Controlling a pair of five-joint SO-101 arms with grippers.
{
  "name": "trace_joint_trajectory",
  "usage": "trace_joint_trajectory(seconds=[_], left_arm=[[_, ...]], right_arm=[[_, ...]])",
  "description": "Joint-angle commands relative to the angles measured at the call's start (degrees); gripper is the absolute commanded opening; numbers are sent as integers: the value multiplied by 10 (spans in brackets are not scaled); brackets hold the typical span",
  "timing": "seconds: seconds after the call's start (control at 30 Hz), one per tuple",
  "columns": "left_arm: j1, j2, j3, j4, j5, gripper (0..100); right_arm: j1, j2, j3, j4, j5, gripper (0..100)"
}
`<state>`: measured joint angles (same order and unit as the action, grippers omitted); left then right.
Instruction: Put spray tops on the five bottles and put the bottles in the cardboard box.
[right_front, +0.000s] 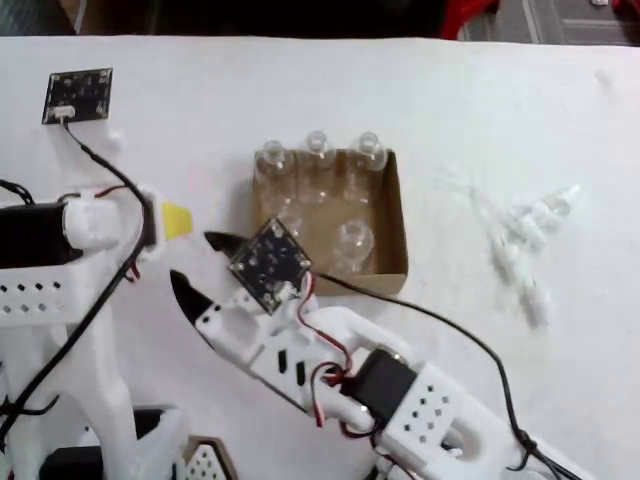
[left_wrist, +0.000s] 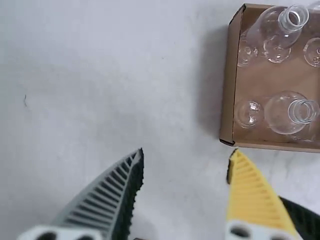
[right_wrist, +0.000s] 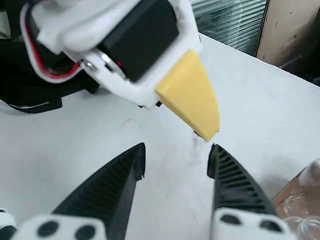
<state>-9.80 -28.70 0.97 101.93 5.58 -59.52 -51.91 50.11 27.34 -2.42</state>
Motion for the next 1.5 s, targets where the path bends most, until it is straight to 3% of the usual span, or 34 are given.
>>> trace_joint_trajectory(seconds=[0.0,0.3,0.57,1.17,1.47], left_arm=[[7,1,-6,2,5,256],[6,1,-4,2,5,256],[6,1,-3,2,4,256],[6,1,-3,2,4,256],[6,1,-3,2,4,256]], right_arm=[[0,44,-15,-29,-4,204],[0,63,-35,-20,-2,96],[8,65,-35,-22,-6,206],[30,-5,-14,-23,-6,176],[29,55,-6,-67,-6,176]])
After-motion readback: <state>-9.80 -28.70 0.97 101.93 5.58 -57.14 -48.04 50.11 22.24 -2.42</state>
